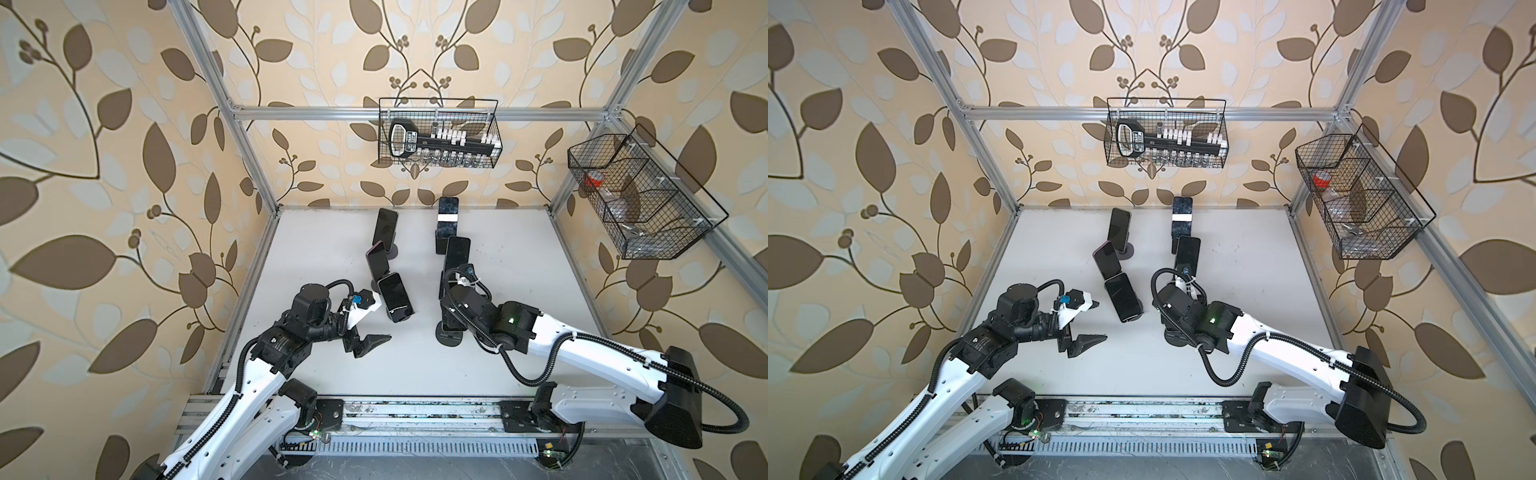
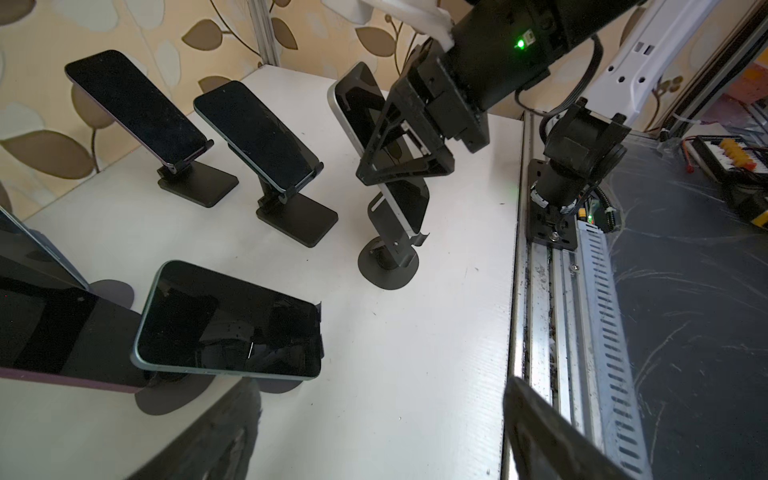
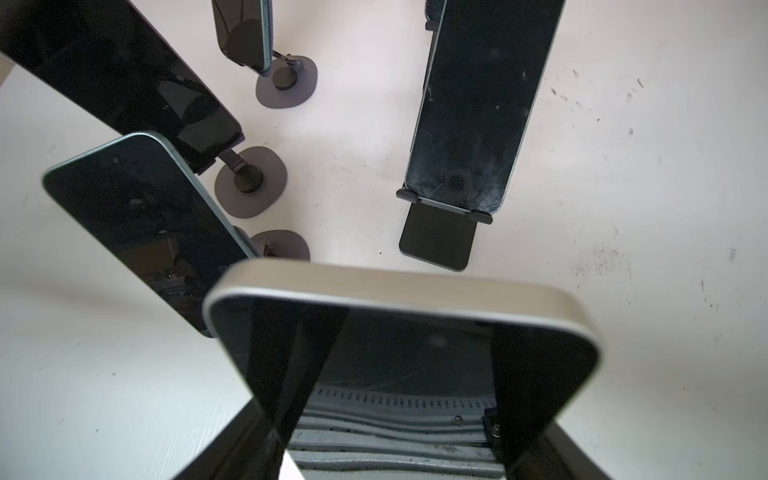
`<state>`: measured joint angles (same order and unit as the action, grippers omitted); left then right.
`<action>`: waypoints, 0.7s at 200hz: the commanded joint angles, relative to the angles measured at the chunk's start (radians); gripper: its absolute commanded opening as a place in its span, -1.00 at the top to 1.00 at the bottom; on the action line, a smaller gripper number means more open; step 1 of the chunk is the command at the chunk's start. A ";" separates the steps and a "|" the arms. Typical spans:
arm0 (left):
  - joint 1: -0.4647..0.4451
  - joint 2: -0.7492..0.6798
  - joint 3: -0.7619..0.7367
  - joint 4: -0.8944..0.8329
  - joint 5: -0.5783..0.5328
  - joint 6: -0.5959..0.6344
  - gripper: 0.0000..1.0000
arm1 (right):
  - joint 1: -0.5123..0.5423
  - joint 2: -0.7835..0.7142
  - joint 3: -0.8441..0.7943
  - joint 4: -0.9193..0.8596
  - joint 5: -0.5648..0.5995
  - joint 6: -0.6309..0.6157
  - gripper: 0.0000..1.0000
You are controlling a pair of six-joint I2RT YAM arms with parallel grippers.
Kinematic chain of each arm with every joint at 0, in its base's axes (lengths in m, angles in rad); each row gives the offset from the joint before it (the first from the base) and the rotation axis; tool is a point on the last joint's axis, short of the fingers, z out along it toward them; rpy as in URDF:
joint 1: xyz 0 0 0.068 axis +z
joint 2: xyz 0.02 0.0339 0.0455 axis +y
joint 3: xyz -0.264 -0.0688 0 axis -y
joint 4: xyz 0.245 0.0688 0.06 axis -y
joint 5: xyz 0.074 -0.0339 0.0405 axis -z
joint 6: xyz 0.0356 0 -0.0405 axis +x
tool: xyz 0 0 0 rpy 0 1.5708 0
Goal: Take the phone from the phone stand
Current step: 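Lift the silver-edged phone off its round stand with the right gripper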
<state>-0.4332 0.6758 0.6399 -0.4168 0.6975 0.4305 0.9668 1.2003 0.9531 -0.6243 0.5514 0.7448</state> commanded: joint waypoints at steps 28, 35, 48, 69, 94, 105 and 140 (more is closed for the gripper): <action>-0.007 0.001 0.003 0.090 0.005 -0.062 -0.81 | 0.003 -0.083 -0.038 0.015 -0.081 -0.066 0.03; -0.007 0.002 0.002 0.099 0.007 -0.066 -0.81 | 0.004 -0.090 -0.042 0.015 -0.089 -0.071 0.03; -0.008 0.002 -0.005 0.128 0.000 -0.082 -0.82 | 0.004 -0.096 -0.041 0.015 -0.096 -0.082 0.05; -0.009 0.008 -0.002 0.184 -0.022 -0.154 -0.81 | -0.003 -0.082 0.017 -0.037 -0.132 -0.085 0.07; -0.008 0.032 0.027 0.228 -0.007 -0.224 -0.82 | -0.007 -0.055 0.103 -0.127 -0.162 -0.081 0.06; -0.009 0.053 0.051 0.223 -0.011 -0.235 -0.82 | -0.012 -0.045 0.137 -0.162 -0.172 -0.085 0.07; -0.009 0.122 0.146 0.202 -0.016 -0.225 -0.81 | -0.065 -0.024 0.217 -0.234 -0.206 -0.117 0.14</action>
<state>-0.4332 0.7704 0.6907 -0.2577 0.6754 0.2234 0.9379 1.1687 1.1027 -0.7902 0.3721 0.6575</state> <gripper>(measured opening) 0.906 0.721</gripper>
